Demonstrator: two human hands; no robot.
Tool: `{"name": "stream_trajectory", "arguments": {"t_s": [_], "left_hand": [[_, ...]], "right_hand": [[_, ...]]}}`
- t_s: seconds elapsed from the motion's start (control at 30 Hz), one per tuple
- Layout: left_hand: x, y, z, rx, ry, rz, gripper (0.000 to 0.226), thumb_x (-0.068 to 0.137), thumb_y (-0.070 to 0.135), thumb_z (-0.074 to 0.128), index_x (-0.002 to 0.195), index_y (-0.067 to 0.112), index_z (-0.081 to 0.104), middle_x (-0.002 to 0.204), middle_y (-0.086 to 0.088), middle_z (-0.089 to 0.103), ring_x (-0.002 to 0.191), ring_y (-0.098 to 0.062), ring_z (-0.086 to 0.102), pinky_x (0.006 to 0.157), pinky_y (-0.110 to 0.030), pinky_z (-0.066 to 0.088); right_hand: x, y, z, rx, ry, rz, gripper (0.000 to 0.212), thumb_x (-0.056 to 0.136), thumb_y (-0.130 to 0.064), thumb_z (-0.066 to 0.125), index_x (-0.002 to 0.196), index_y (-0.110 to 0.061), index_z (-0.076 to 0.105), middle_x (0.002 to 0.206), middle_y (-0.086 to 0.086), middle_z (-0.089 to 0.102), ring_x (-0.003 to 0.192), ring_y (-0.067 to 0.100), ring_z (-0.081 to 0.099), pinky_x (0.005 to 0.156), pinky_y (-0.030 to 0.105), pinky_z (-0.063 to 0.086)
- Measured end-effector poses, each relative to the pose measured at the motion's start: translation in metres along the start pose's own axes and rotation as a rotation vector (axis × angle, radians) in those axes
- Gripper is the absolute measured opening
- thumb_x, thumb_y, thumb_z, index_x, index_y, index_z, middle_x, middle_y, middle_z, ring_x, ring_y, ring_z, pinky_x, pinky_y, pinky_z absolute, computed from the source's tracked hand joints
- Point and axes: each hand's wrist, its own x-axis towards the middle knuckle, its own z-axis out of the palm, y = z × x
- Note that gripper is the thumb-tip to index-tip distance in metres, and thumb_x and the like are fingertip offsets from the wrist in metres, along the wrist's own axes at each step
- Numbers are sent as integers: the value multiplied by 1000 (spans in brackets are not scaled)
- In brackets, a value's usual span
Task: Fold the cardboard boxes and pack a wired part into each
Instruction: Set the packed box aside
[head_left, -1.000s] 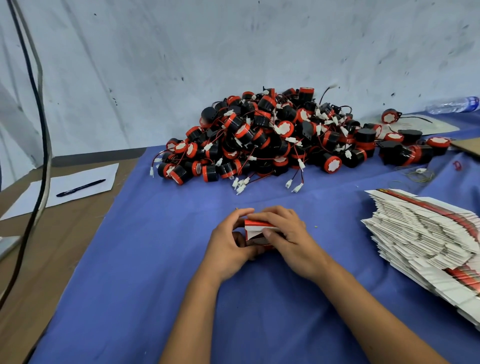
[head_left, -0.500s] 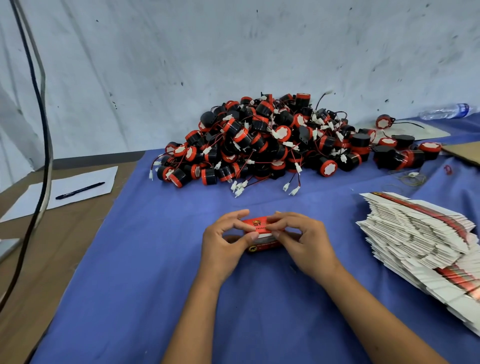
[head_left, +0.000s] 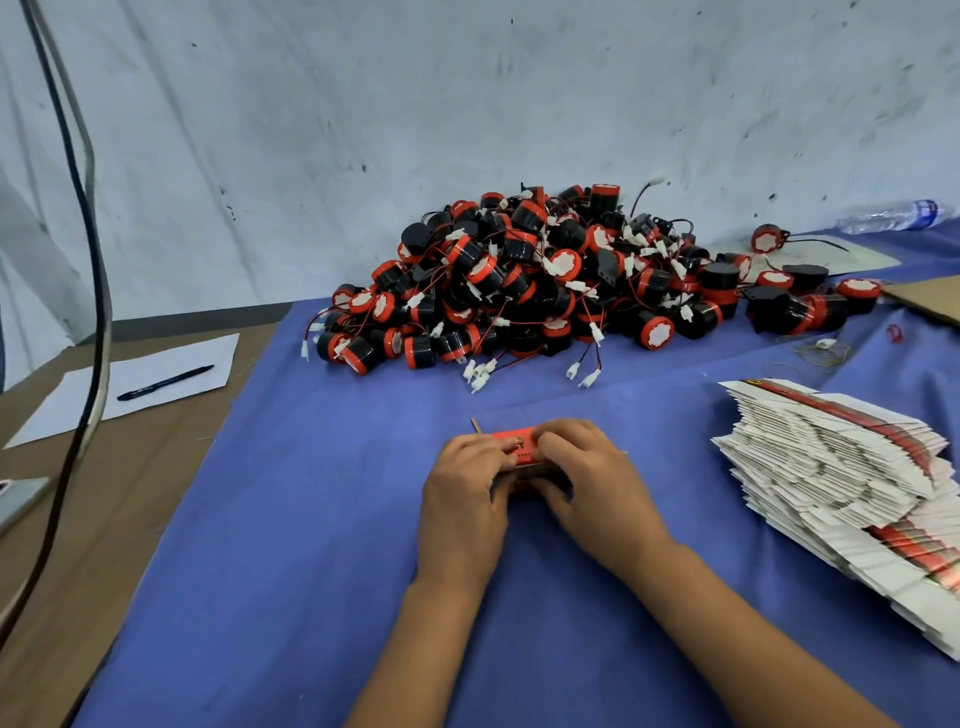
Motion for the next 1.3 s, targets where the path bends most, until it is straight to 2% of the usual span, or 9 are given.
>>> {"name": "stream_trajectory", "arguments": {"t_s": [0.2,0.33,0.47,0.6,0.77,0.97,1.13,1.23,1.3], "left_hand": [[-4,-4,5,0,-77,-70,23,82,-1,81,102,10,75,126,-5,72,124,-25,62,105,-35,49],[12,-4,5,-253,-208,-417,29,78,16,87,85,24,59,92,5,73,91,-21,71,81,-46,57],[25,23,1,-328,-195,-480,31,78,27,90,88,31,60,87,13,75,80,-10,72,76,-43,60],[59,109,23,-446,-158,-376,23,87,35,82,99,28,65,96,11,74,85,-8,72,66,-28,56],[83,284,79,-694,-244,-31,21,91,29,79,110,20,73,99,12,75,92,-2,72,82,-30,60],[46,449,132,-787,-573,235,21,93,32,73,112,22,76,101,5,78,93,-9,71,83,-35,58],[34,493,141,-753,-597,283,39,91,26,72,130,23,71,122,-3,74,113,-20,65,96,-32,52],[36,501,137,-811,-660,344,24,93,20,70,115,22,79,111,0,77,106,-17,67,91,-31,53],[32,505,140,-809,-741,367,23,97,18,65,78,20,78,77,2,72,78,-13,64,70,-34,46]], "right_hand": [[-3,-10,-2,-85,-57,-4,12,90,-4,66,100,-11,65,118,0,64,111,24,59,62,45,58],[-1,-12,-3,-195,-162,21,21,90,-5,59,109,-14,59,121,-2,57,116,21,54,59,39,53],[2,-13,-34,-250,-187,74,24,88,-11,62,109,-17,52,115,-3,57,112,22,51,59,37,44],[-1,-3,-134,-291,3,209,33,82,-20,80,106,-15,57,108,1,62,107,26,51,68,45,50],[-49,13,-303,-488,302,659,33,75,-8,77,101,-22,62,111,7,47,102,30,50,79,32,46],[-143,7,-444,-739,176,1285,32,79,-19,77,109,-31,73,96,9,67,89,31,62,71,31,46],[-165,12,-458,-594,254,1348,18,90,-14,61,108,-14,65,98,13,65,85,32,59,72,35,49],[-173,8,-465,-599,310,1355,17,88,-12,61,104,-15,60,96,12,61,82,29,57,65,32,43],[-178,4,-469,-628,325,1382,25,87,-13,62,112,-11,56,112,18,58,97,36,57,72,37,48]]}}
